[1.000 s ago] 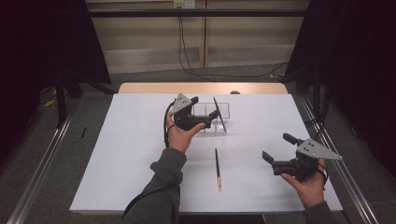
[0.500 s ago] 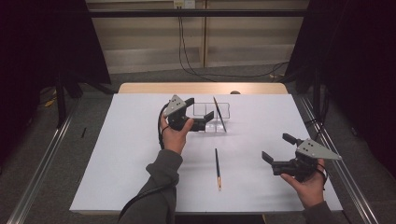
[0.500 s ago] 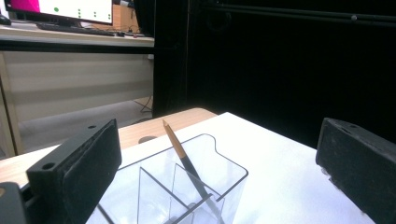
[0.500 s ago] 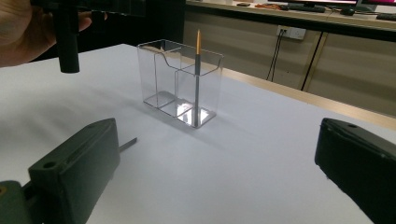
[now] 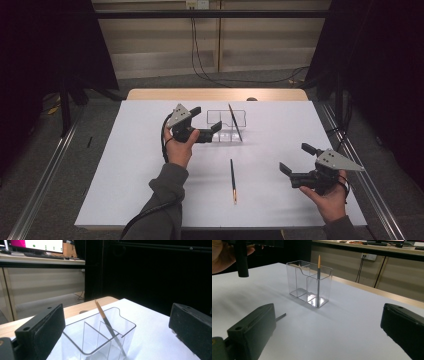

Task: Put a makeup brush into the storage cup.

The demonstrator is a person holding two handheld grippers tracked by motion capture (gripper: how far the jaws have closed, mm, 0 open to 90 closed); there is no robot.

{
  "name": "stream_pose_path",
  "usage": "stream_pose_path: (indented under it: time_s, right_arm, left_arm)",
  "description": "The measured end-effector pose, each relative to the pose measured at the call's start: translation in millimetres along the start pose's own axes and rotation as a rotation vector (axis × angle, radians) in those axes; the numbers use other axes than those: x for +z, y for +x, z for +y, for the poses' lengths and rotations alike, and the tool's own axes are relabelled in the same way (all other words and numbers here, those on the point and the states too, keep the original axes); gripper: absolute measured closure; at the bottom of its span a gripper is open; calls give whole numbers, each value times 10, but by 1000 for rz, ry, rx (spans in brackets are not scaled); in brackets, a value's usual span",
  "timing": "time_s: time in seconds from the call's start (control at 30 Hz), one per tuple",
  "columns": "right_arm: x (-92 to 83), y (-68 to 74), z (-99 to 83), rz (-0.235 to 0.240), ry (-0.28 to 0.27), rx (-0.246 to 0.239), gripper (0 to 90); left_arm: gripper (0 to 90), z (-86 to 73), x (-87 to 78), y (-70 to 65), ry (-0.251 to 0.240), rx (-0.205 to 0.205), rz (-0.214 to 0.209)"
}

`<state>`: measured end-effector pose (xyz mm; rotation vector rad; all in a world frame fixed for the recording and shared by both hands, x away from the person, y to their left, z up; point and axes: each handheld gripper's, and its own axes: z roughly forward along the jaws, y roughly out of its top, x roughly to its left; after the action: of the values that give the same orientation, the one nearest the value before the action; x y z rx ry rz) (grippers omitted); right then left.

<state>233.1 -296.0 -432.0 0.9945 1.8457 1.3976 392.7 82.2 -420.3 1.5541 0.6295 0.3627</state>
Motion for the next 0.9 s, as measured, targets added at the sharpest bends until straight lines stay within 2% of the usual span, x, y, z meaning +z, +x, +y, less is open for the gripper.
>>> stream_pose_path:
  time_s: [0.1, 0.13, 0.17, 0.27, 0.33, 0.37, 0.43, 0.47, 0.57, 0.6, 0.63, 0.73, 0.9]
  right_arm:
    - [3, 7, 2, 5, 0, -3, 0]
    - [4, 9, 3, 1, -2, -6, 0]
    - [2, 12, 4, 4, 2, -3, 0]
    - [5, 15, 3, 4, 0, -1, 0]
    - [3, 7, 1, 6, 1, -4, 0]
    - [3, 2, -1, 4, -1, -4, 0]
    - [2, 1, -3, 0, -2, -2, 0]
    - [-1, 3, -1, -4, 0, -4, 0]
    - [1, 12, 3, 2, 2, -2, 0]
    - [6, 11, 2, -1, 0, -2, 0]
    - [9, 12, 1, 2, 0, -4, 0]
    - [11, 15, 0, 2, 0, -2, 0]
    - [11, 22, 1, 5, 0, -8, 0]
  left_arm:
    - [4, -4, -34, 6, -4, -2, -1]
    - [4, -3, -51, 19, 9, 14, -2]
    - [4, -7, -52, 11, -7, -6, -5]
    - [4, -3, -86, 22, -2, 8, 8]
    - [6, -5, -105, 31, 10, 18, 2]
    - [6, -10, -107, 20, -1, 0, 10]
    - [6, -13, -121, 17, -3, 0, 3]
    - [6, -13, -136, 23, 5, 9, 17]
    - [7, -16, -146, 25, -3, 8, 7]
    - [7, -18, -167, 29, 0, 20, 9]
    - [7, -25, -167, 16, -7, 1, 4]
    - [7, -39, -189, 25, 3, 13, 9]
    - [7, -71, -222, 27, 1, 6, 14]
